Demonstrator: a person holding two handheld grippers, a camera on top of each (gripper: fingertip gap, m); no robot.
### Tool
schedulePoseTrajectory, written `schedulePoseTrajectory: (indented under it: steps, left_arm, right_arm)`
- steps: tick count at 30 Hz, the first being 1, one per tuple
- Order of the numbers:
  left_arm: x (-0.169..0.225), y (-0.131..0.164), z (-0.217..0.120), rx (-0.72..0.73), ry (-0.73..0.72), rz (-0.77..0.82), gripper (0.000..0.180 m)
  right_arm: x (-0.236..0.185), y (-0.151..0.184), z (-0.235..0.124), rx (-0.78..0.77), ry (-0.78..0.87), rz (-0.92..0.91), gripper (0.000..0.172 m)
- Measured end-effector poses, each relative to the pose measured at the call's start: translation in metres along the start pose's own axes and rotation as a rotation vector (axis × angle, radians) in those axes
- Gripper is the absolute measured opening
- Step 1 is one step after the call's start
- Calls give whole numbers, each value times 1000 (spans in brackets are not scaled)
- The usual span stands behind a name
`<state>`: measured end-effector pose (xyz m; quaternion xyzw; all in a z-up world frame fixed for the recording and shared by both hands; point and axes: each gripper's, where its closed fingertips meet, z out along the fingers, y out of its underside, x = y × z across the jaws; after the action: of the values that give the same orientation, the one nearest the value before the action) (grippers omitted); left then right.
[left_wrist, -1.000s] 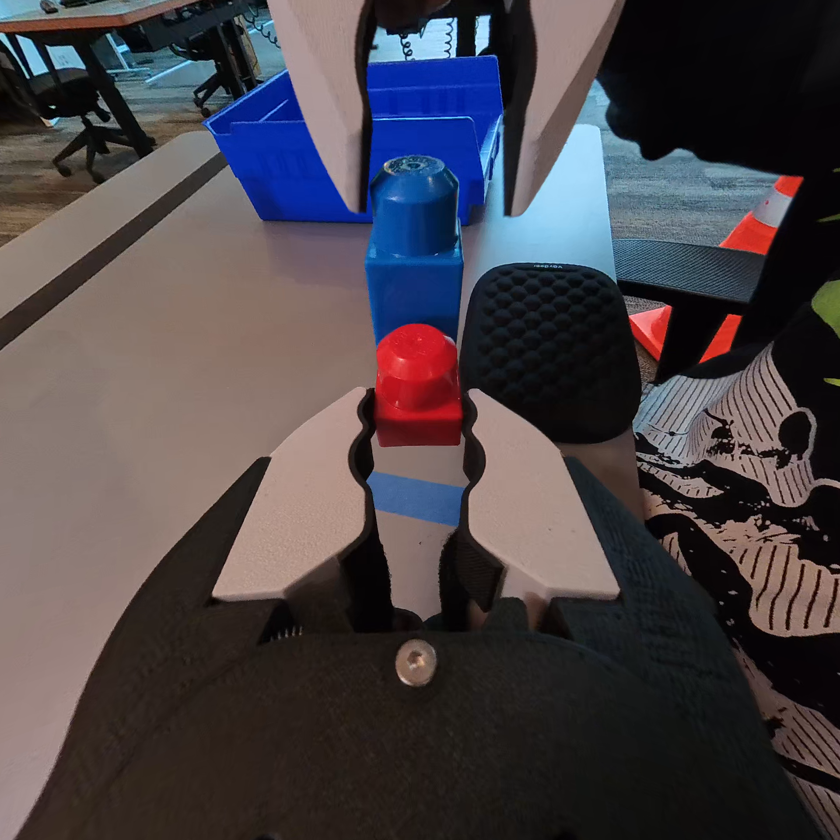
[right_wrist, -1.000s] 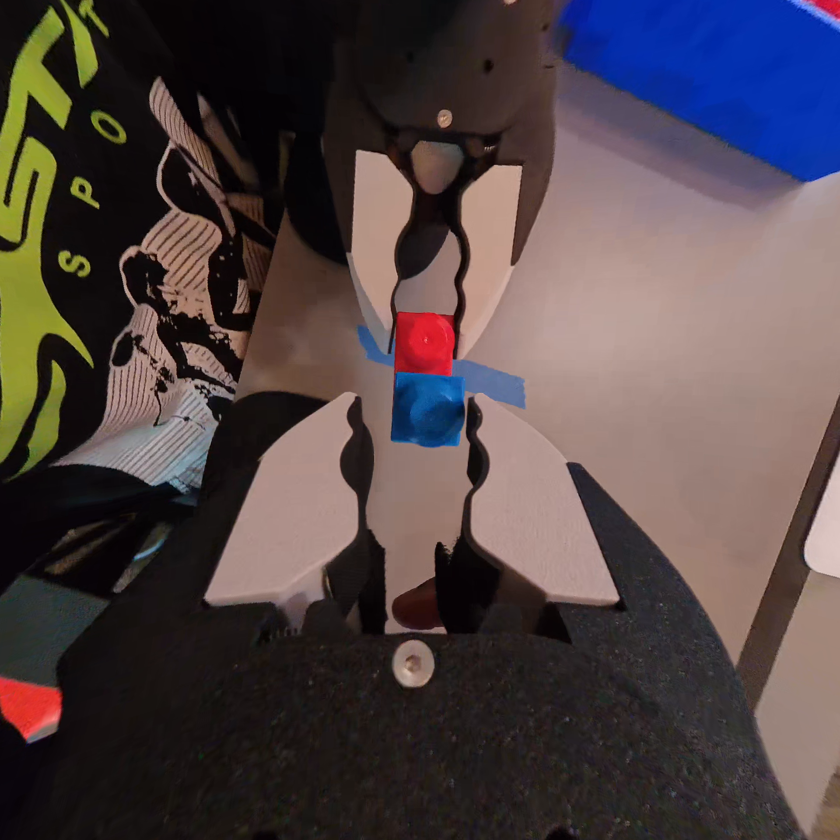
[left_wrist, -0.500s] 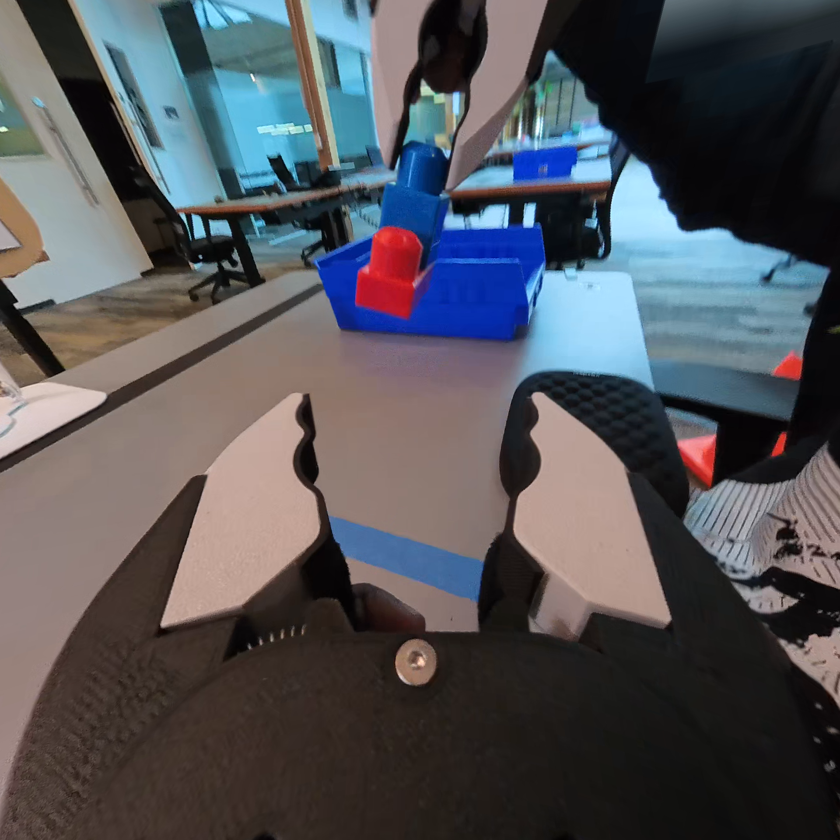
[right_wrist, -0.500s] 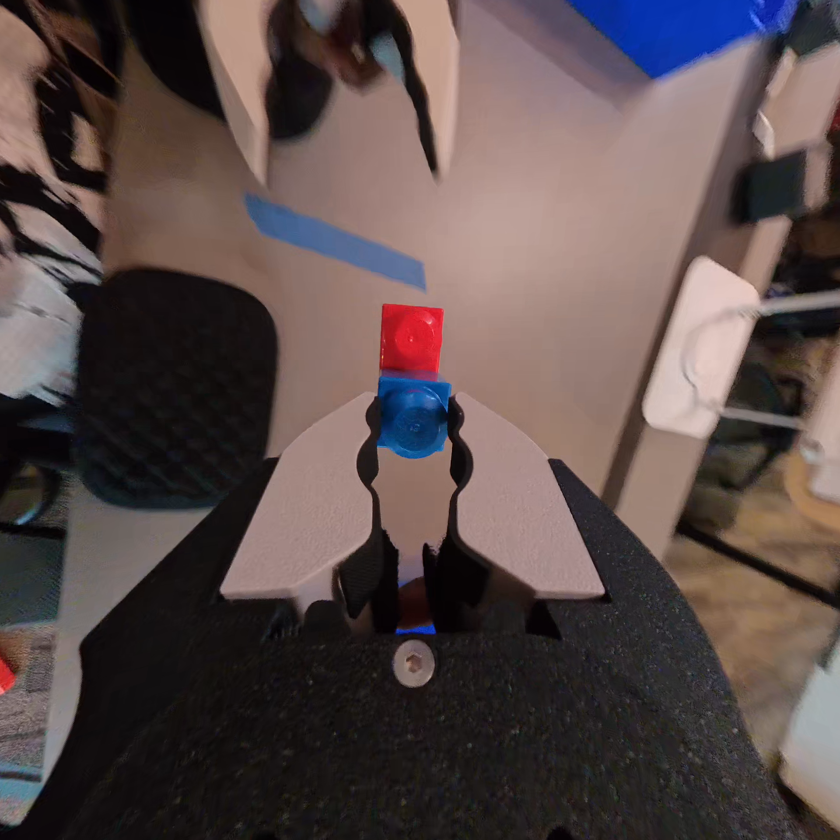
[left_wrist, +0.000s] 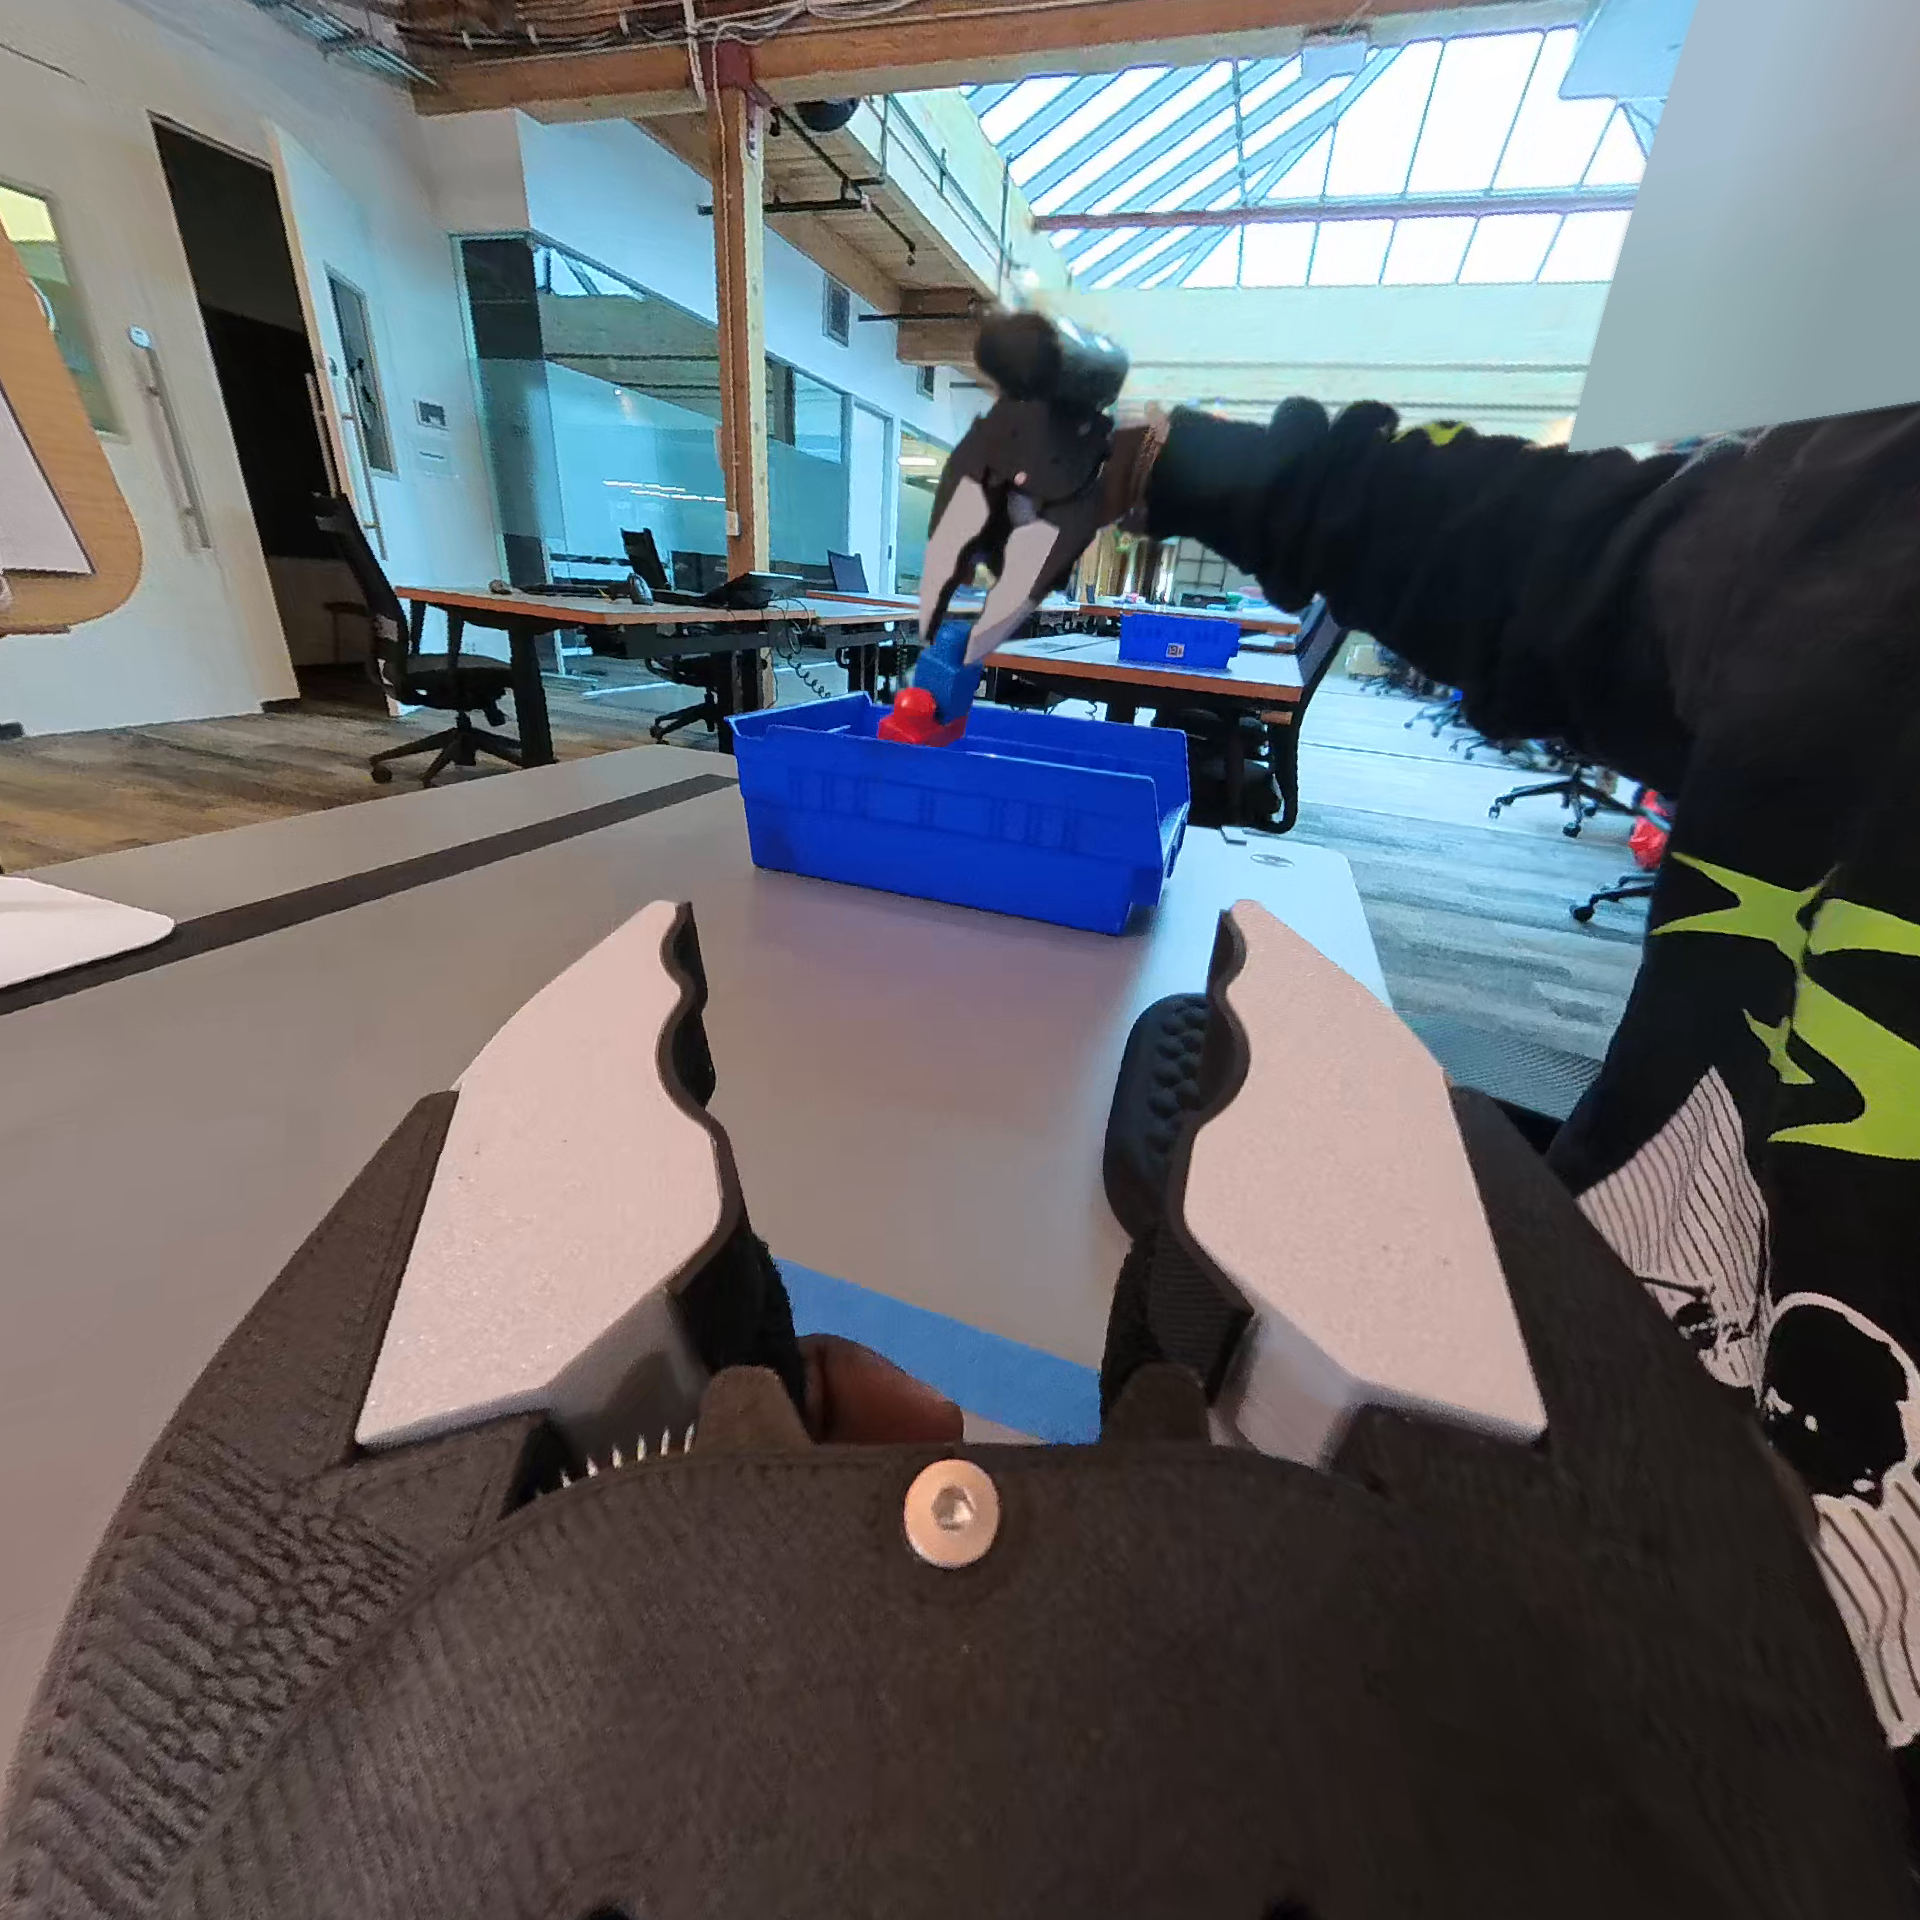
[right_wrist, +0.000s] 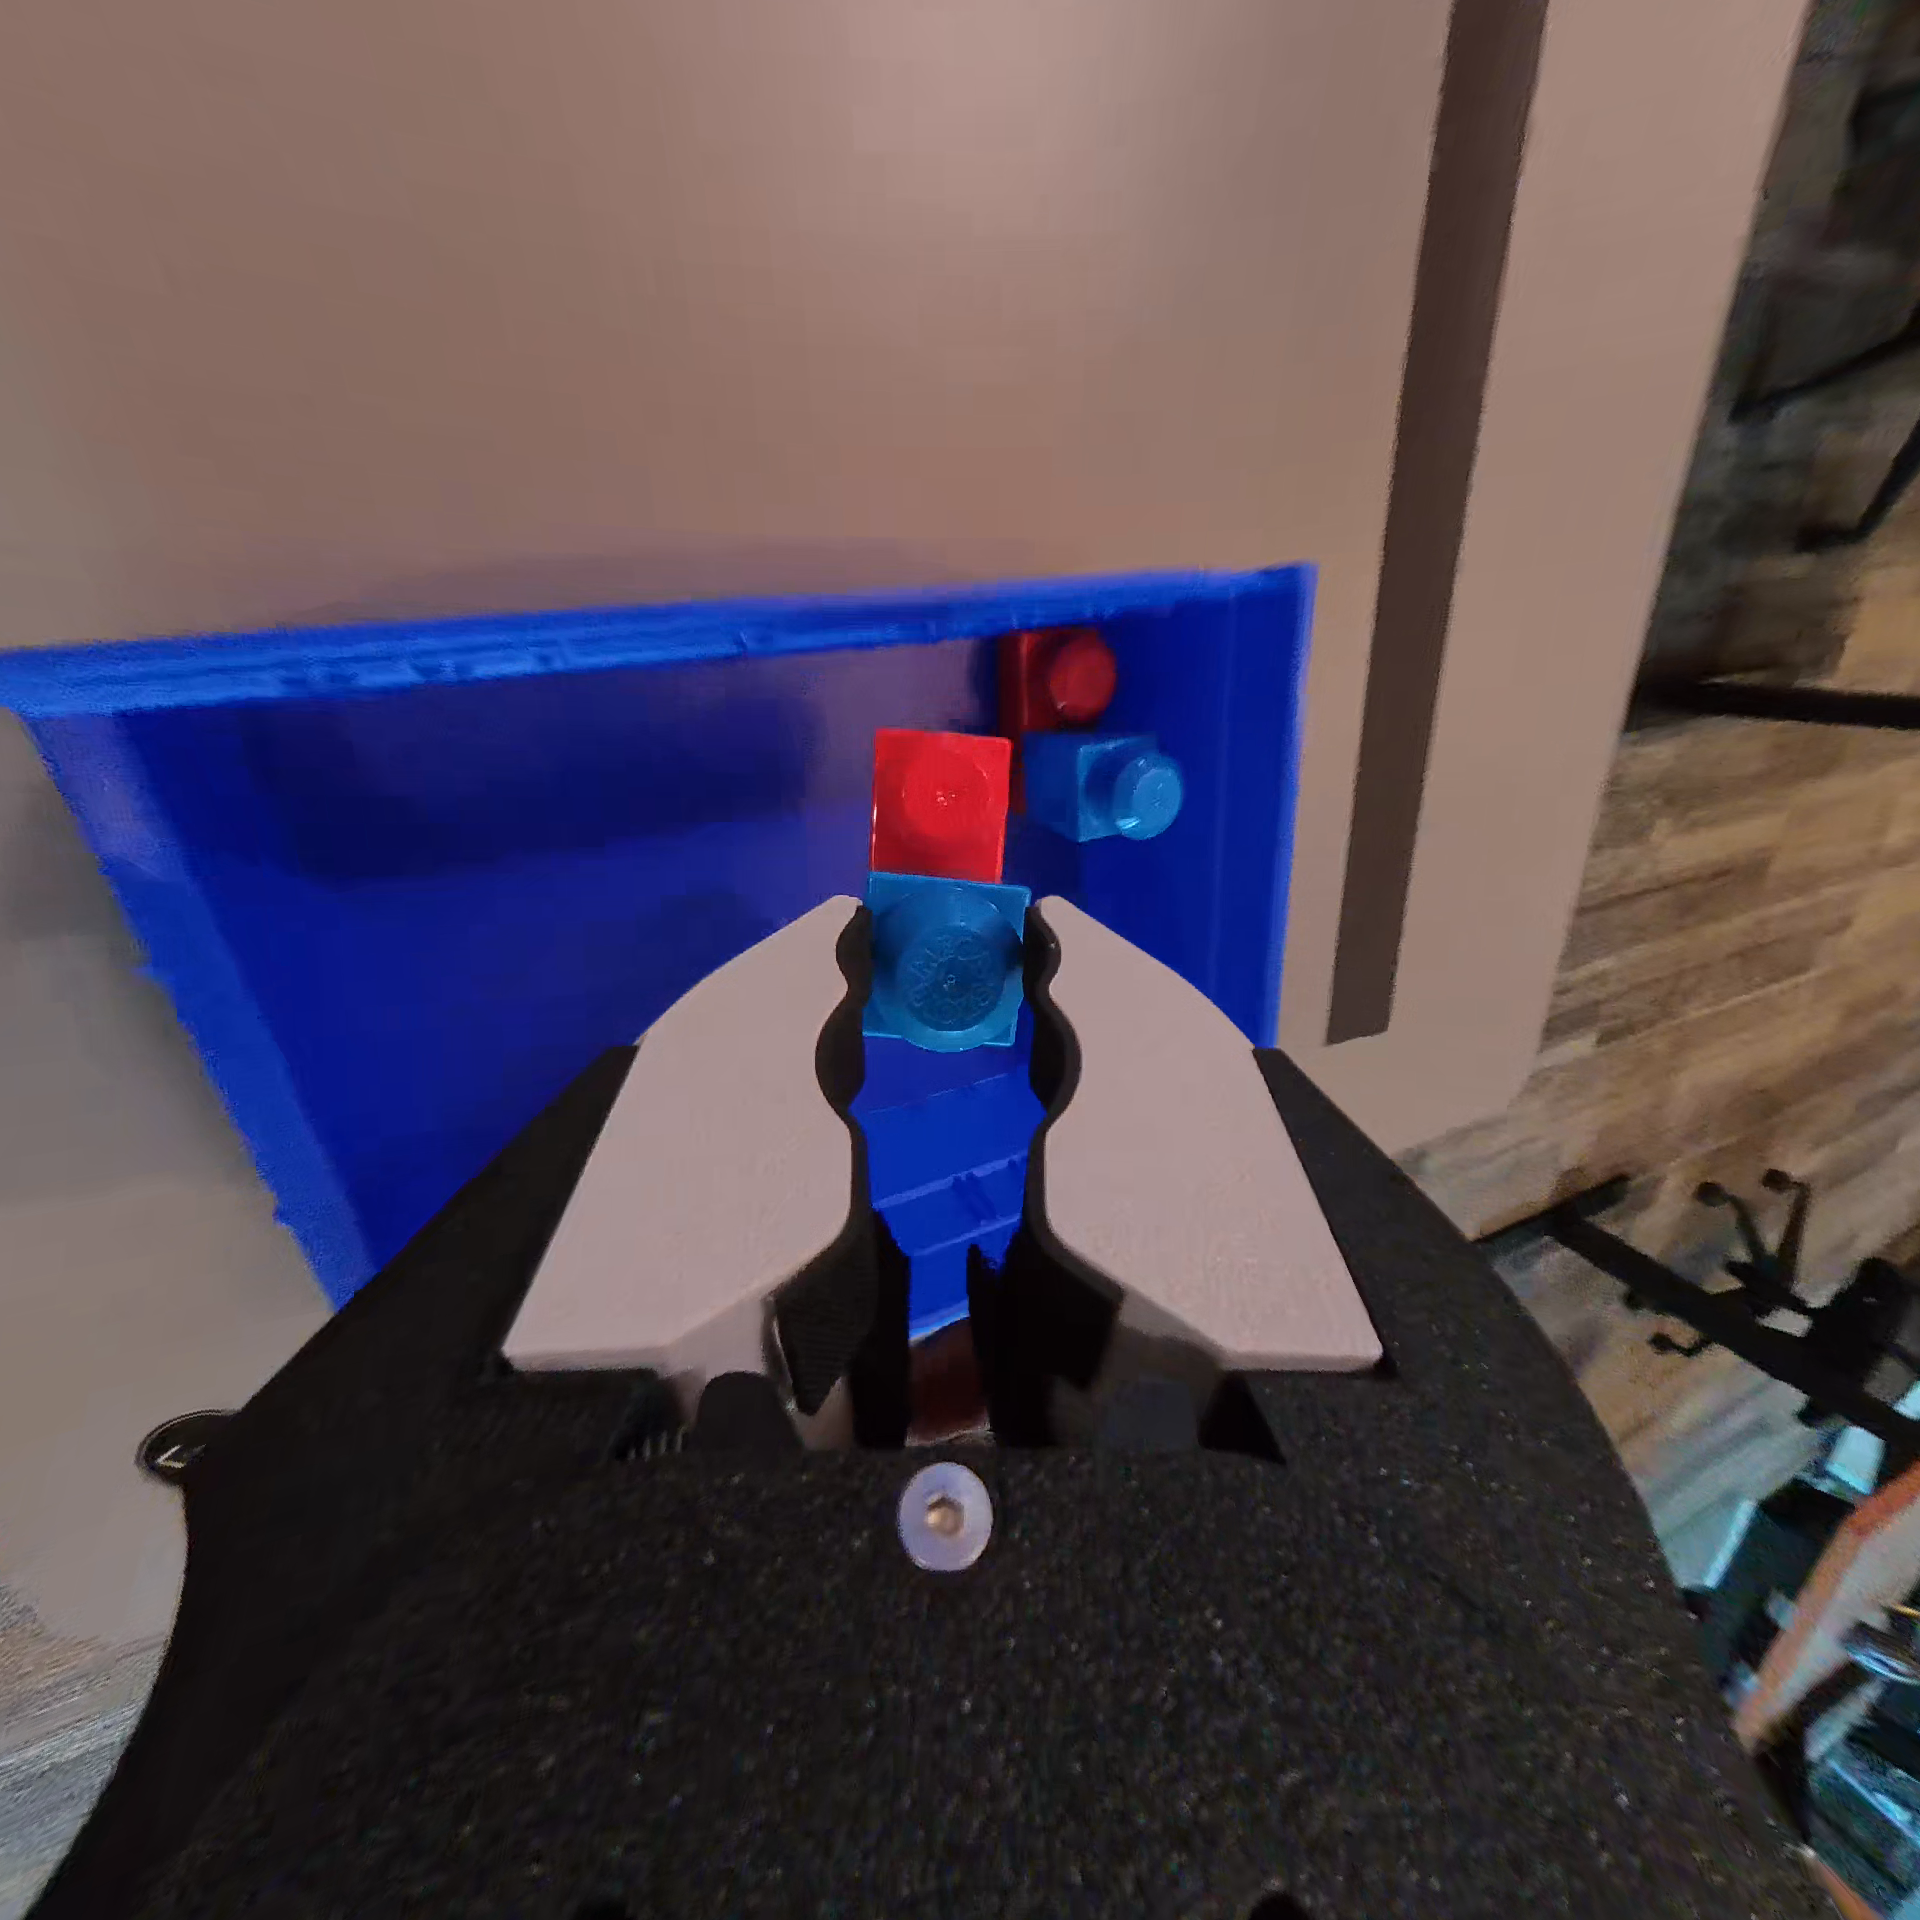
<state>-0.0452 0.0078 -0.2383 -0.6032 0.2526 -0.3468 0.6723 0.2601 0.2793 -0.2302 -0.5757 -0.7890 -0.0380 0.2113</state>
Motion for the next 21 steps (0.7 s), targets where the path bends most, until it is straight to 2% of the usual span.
schedulePoseTrajectory:
  steps: [3,9,21]
  left_arm:
    - [-4,7,2,-33,-17,1,92]
    - [-7,9,2,-38,-21,-3,92]
    - [-11,11,2,-42,-25,-34,90]
  right_arm:
    - [3,19,34,-2,-57,18,28]
    - [10,18,78,69,-136,22,28]
    - [11,12,98,135,-167,-9,28]
